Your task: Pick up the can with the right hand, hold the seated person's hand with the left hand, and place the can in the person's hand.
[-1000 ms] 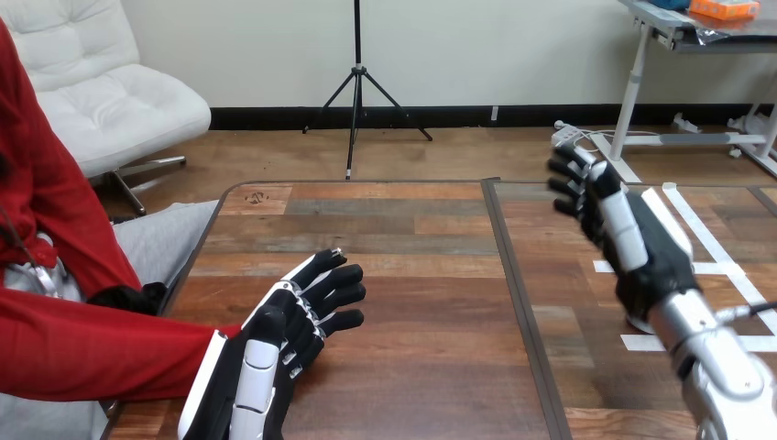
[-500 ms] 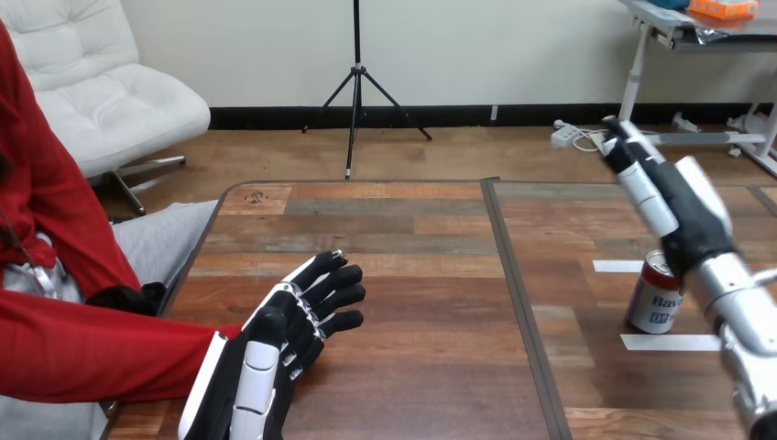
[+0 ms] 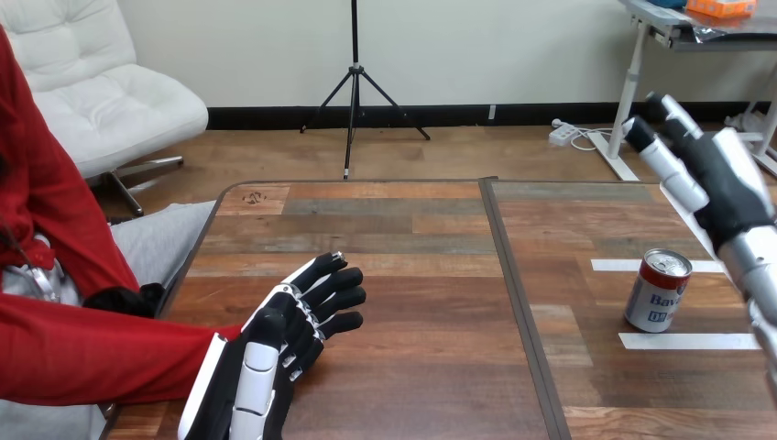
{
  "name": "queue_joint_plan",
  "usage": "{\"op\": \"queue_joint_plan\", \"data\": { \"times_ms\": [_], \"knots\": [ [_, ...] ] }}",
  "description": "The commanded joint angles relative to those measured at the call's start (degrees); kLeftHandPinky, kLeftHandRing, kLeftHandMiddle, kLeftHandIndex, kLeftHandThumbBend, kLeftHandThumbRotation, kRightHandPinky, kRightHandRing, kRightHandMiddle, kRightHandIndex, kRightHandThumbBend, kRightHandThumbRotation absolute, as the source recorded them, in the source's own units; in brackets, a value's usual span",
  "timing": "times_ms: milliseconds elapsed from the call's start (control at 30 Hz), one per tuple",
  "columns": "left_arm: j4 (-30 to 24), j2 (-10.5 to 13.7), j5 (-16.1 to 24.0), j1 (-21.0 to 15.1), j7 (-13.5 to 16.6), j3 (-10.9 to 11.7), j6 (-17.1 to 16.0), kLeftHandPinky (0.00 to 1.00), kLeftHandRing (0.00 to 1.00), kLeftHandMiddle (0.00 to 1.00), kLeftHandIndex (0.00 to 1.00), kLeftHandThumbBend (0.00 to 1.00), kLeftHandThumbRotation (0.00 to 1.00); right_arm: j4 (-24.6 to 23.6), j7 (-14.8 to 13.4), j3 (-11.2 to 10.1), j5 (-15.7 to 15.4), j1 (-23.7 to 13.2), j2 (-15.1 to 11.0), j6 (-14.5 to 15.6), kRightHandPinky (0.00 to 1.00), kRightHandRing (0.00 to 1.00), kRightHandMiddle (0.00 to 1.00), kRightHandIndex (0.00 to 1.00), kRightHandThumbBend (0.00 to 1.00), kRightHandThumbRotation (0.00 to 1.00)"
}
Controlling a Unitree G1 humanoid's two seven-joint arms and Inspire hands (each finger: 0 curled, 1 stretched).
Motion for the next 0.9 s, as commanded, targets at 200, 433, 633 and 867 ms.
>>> {"op": "queue_joint_plan", "data": {
  "times_ms": [200, 433, 633, 867],
  "knots": [
    [-1.81, -1.59, 0.48, -2.04, 0.11, 0.99, -1.17, 0.76, 0.8, 0.8, 0.82, 0.62, 1.0, 3.23, -3.38, 2.77, -4.29, -8.76, -2.93, 1.43, 0.73, 0.94, 1.0, 0.98, 0.93, 1.0],
    [-1.92, -1.42, 0.34, -2.17, 0.03, 1.14, -0.92, 0.77, 0.8, 0.8, 0.82, 0.63, 1.0, 5.37, -6.08, 5.16, -8.0, -9.62, -3.72, 4.43, 0.76, 0.92, 0.97, 0.98, 0.92, 1.0],
    [-1.89, -1.3, -0.02, -2.35, -0.2, 1.24, -0.79, 0.77, 0.8, 0.8, 0.81, 0.63, 1.0, 6.82, -6.3, 5.93, -9.0, -9.87, -3.85, 6.2, 0.73, 0.89, 0.94, 0.98, 0.94, 1.0],
    [-2.11, -1.08, -0.75, -2.56, -0.49, 1.38, -0.07, 0.77, 0.8, 0.8, 0.81, 0.64, 1.0, 8.09, -6.22, 7.44, -10.47, -10.22, -3.81, 9.72, 0.69, 0.87, 0.93, 0.99, 0.97, 0.99]
  ]
}}
